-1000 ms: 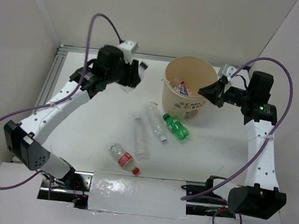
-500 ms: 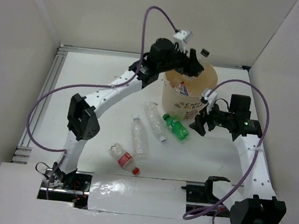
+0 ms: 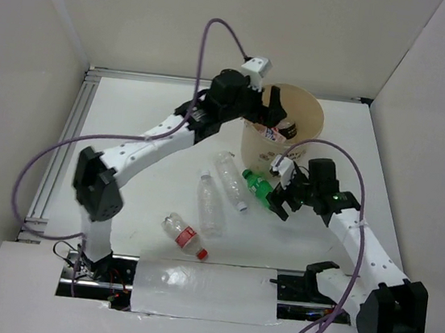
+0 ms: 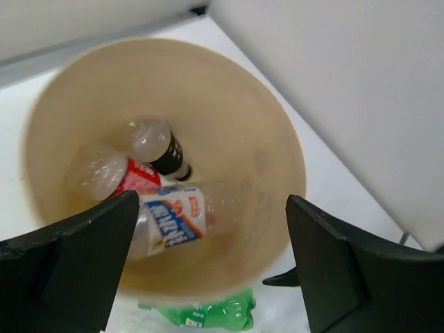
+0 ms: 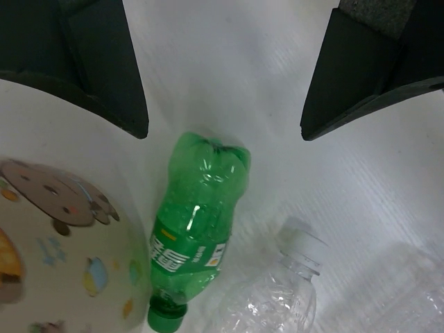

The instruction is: Put the plastic bottles in the bin

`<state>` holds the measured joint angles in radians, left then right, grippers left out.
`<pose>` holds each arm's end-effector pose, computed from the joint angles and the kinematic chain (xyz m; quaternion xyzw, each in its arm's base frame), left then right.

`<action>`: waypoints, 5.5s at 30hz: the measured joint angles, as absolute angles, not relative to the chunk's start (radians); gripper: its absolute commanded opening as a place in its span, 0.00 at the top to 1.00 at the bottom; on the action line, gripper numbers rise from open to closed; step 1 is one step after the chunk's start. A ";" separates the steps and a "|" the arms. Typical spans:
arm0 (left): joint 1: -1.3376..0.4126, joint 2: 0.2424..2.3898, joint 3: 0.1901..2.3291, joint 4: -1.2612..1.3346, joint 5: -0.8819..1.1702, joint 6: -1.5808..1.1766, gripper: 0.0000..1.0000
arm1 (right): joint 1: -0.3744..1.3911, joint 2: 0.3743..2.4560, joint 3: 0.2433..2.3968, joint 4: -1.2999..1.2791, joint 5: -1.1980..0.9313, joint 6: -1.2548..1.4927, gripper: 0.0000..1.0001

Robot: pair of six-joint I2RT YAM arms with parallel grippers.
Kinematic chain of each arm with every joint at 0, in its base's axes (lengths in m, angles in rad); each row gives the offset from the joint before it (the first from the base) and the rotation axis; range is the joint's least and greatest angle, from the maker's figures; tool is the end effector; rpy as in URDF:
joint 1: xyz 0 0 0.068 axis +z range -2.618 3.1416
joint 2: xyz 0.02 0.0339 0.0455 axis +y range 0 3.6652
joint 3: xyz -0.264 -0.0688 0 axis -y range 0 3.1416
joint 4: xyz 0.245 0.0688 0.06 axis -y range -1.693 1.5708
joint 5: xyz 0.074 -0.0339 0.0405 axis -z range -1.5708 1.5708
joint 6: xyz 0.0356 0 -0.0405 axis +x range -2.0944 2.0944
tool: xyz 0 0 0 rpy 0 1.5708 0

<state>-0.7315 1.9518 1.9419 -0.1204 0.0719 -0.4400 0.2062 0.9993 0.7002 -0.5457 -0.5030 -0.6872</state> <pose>0.3498 -0.3174 0.4019 0.1325 0.7398 -0.3869 0.5343 0.1911 0.0575 0.2420 -0.4708 0.7784 0.1440 0.3894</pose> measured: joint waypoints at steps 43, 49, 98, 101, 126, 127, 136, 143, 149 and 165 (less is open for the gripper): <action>-1.083 1.039 0.717 -0.900 -0.344 -1.884 0.00 | 0.450 0.982 1.116 -0.276 -0.380 -0.458 0.81; -1.003 1.077 0.647 -0.756 -0.338 -1.812 0.00 | 0.370 1.164 1.140 -0.227 -0.254 -0.422 0.35; -0.741 1.946 2.019 -0.137 -0.501 -0.841 0.51 | 0.192 0.810 0.713 -0.639 -0.793 -0.746 0.06; -0.740 2.032 2.084 -0.164 -0.492 -0.813 0.06 | 0.192 0.841 0.710 -0.618 -0.787 -0.722 0.00; -0.807 0.839 0.841 -0.303 -0.697 -0.725 0.00 | 0.651 1.531 0.734 0.069 -0.135 -0.176 0.08; -0.834 0.818 0.780 -0.319 -0.693 -0.742 0.00 | 0.652 1.554 0.743 0.079 -0.126 -0.172 0.08; -0.995 0.931 0.617 -0.383 -0.640 -0.944 0.00 | 0.665 1.624 0.853 0.054 -0.112 -0.199 0.84; -1.037 0.871 0.588 -0.377 -0.616 -1.020 0.00 | 0.758 1.296 0.850 -0.058 -0.203 -0.266 0.82; -1.038 0.880 0.547 -0.318 -0.585 -1.025 0.00 | 0.764 1.029 0.926 -0.066 -0.242 -0.352 0.82; -0.923 1.308 0.645 -0.045 -0.419 -0.965 0.00 | 0.284 1.218 1.082 -0.049 -0.279 -0.391 0.13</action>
<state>-0.9234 1.3083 0.6445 -0.0448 -0.4187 -0.9646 0.2836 1.2179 1.0817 -0.0486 -0.2790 -0.3912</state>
